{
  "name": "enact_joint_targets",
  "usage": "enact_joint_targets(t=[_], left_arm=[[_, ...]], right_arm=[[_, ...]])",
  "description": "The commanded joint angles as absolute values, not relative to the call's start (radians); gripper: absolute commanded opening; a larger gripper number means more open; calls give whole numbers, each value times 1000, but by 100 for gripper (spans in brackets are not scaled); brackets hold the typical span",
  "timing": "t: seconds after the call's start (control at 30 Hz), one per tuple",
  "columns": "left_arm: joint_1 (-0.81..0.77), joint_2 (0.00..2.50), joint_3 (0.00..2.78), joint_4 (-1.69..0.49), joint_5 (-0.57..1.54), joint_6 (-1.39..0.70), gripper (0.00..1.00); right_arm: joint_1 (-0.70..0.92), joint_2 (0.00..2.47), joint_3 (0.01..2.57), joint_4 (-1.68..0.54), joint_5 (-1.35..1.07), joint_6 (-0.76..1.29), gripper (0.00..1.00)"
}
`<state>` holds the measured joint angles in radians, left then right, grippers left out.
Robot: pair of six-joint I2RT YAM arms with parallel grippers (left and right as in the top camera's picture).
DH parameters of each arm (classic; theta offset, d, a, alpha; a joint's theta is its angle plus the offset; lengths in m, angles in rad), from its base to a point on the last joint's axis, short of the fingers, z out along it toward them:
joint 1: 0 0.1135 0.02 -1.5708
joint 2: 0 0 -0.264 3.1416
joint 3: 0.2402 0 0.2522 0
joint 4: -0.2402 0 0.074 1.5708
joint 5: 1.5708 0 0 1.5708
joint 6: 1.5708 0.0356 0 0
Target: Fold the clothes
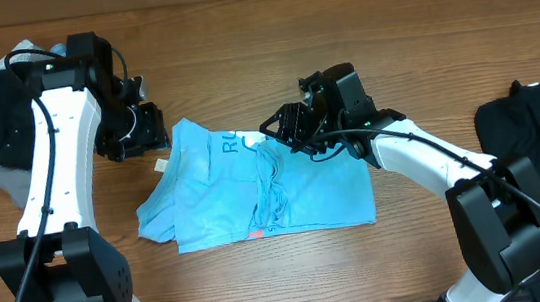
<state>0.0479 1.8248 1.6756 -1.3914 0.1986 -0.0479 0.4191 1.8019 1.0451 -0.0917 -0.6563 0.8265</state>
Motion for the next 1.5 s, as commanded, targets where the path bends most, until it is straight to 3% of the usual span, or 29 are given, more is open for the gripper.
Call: enact_joint_targets(t=[0.0,0.1,0.23,0.37,0.7,0.77,0.9,1.1,1.33,1.47], left_arm=[[52,1803,1698,-1391,204,-28,61],[53,1803,1698,-1396,202,-28,59],[54,1803,1698,-1403,199,-22,60],[54,1803,1698,-1395,199,-22,63],[54,1803,1698,-1396,200,-22,61],[54,1803,1698,-1402,200,-22,60],[54,1803,1698,-1406,200,-15,59],[54,1803,1698,-1406,203,-2,59],[54,1803,1698,-1407,203,-2,59],[54,1803,1698,-1406,203,2,59]], right_arm=[[377,1789,1049,-92,-741,816,45],[340,1769,1049,-189,-761,783,44],[335,1775,1049,-426,-729,778,19],[387,1790,1047,-595,-632,778,12],[593,1848,1047,-510,-437,895,13],[603,1874,1047,-509,-448,895,20],[602,1906,1047,-480,-575,839,21],[602,1892,1061,-477,-616,784,6],[606,1829,1109,-575,-553,738,6],[633,1799,1115,-519,-668,646,11]])
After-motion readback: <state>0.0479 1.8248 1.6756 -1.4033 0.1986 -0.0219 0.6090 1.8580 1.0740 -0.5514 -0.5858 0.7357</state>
